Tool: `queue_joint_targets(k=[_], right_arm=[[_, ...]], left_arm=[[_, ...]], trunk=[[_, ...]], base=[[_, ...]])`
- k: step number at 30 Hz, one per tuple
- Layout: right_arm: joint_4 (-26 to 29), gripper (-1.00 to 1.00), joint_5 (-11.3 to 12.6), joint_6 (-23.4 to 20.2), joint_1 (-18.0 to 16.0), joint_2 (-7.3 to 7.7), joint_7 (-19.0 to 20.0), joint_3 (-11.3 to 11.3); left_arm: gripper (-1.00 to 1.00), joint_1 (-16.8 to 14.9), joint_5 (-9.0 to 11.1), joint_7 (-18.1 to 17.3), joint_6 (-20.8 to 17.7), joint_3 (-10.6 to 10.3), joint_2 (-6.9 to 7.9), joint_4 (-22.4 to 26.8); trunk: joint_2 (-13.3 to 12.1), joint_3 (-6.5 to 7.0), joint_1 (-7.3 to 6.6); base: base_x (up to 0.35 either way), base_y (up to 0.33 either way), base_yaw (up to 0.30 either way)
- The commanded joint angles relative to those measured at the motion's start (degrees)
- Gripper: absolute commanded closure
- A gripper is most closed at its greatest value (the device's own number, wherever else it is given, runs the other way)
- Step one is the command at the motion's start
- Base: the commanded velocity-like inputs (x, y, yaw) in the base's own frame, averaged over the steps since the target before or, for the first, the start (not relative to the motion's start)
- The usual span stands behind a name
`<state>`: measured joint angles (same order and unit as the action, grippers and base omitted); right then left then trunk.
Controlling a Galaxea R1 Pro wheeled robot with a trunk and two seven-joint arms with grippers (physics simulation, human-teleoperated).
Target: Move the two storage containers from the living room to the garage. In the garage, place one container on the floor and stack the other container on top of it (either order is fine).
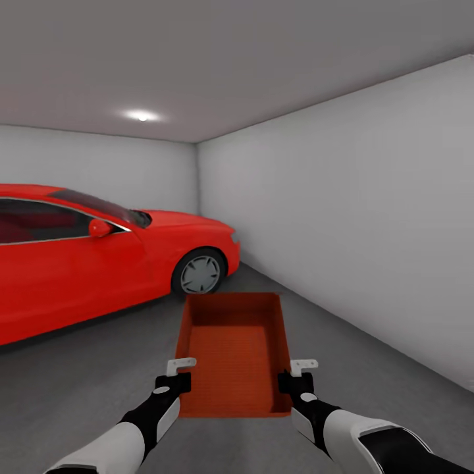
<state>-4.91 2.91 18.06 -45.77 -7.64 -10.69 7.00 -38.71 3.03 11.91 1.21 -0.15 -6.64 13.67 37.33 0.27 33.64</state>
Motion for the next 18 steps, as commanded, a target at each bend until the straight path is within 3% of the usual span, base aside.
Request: queue_joint_targets(k=[1, 18], right_arm=[[3.06, 1.0, -1.91, 0.05, -0.1, -0.08, 0.58, -2.25], [3.06, 1.0, -1.86, 0.05, -0.1, -0.06, 0.58, -2.25]], left_arm=[[1.0, 0.04, 0.35, 0.45, 0.11, 0.24, 0.76, -0.14], [1.0, 0.04, 0.31, 0.41, 0.2, 0.06, 0.76, -0.14]], trunk=[[0.03, -0.02, 0.05], [0.03, -0.02, 0.05]], base=[[0.321, 0.089, -0.275], [0.321, 0.092, -0.275]])
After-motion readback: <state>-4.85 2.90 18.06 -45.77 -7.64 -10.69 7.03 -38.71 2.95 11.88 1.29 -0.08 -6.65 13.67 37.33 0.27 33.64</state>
